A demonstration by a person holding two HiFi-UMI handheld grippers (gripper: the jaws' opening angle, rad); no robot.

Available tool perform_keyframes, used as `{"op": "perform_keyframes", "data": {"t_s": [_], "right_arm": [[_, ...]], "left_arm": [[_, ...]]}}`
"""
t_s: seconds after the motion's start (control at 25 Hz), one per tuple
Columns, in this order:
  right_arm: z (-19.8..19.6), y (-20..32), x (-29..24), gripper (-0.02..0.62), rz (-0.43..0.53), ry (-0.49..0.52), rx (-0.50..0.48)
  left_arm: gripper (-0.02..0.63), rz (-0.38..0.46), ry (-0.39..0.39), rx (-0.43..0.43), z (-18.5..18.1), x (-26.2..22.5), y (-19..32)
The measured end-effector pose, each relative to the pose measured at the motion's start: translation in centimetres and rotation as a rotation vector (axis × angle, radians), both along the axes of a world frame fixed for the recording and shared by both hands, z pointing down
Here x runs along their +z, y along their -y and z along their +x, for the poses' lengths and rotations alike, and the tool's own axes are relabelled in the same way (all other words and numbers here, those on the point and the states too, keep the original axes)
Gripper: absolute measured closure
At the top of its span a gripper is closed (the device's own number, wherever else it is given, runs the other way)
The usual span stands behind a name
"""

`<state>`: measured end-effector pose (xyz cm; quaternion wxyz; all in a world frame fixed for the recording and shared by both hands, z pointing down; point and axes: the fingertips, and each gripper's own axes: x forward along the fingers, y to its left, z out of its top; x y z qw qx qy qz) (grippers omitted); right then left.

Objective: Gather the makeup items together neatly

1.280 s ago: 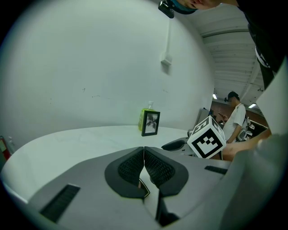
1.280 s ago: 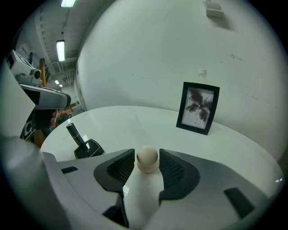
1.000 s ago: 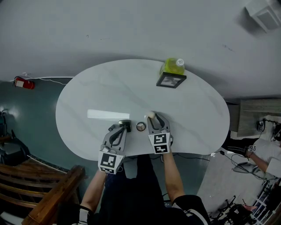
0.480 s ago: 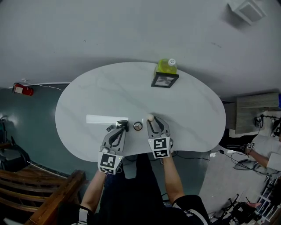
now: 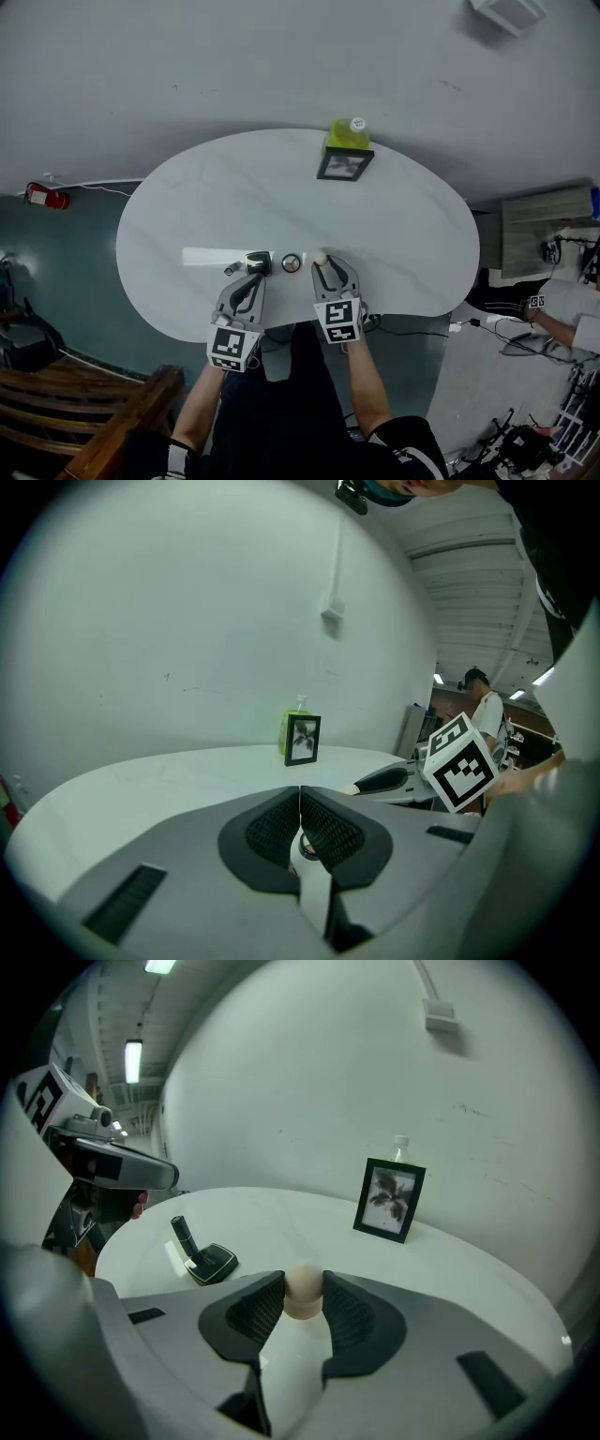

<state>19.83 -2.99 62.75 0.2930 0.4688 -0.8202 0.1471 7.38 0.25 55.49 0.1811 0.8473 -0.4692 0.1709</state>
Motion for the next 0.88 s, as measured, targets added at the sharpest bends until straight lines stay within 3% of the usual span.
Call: {"op": "perform_keyframes", "data": {"t_s": [0.88], "right_arm": [[0.6,-1.0,4.2,0.451,-0.064,-0.016,0.009]], "left_arm": [[0.586,-0.041,0.008,-0.017,-0.3,2.5,-1.2]]}}
